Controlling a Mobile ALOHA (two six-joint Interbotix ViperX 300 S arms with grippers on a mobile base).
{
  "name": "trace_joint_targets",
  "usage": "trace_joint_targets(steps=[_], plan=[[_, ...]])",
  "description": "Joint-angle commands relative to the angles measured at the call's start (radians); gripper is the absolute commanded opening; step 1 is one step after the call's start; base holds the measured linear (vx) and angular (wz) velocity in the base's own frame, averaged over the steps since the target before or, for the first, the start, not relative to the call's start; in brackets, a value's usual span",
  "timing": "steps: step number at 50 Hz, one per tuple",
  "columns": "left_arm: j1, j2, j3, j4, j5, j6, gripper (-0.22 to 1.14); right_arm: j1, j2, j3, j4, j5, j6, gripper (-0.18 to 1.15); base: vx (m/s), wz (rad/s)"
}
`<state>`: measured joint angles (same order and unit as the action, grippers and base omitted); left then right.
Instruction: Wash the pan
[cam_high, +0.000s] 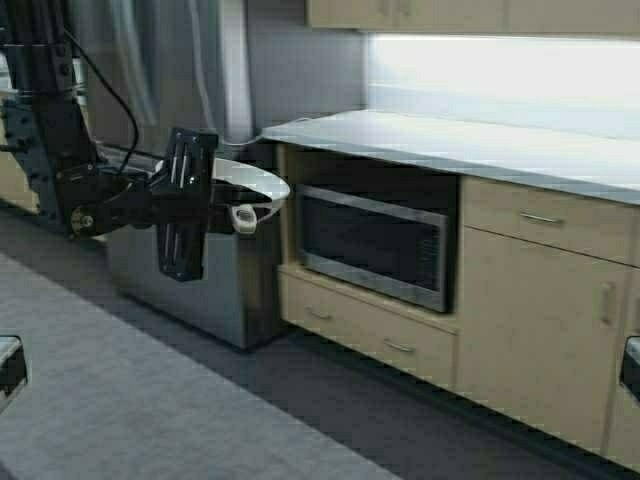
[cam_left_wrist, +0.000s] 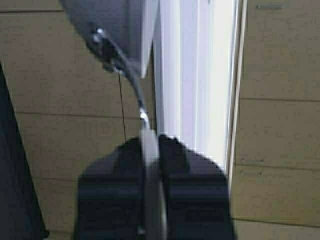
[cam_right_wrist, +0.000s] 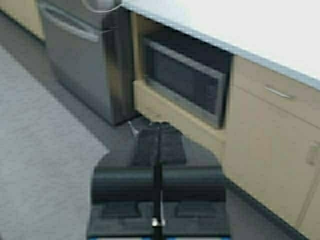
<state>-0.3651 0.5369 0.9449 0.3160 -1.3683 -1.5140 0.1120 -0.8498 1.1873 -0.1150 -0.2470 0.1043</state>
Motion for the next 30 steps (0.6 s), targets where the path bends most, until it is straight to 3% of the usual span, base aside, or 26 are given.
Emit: trace_joint_targets(steps=[1, 30], plan=[[-0.002, -0.052, -0.006, -0.008, -0.02, 0.02, 0.02, 0.0, 0.015, -0.026, 0.0, -0.003, 0.002, 0.06, 0.27, 0.58], [-0.002, -0.051, 0.031, -0.018, -0.058, 0.037, 0.02, 0.0, 0.012, -0.02, 0.0, -0.009, 0.002, 0.06, 0.25, 0.58]])
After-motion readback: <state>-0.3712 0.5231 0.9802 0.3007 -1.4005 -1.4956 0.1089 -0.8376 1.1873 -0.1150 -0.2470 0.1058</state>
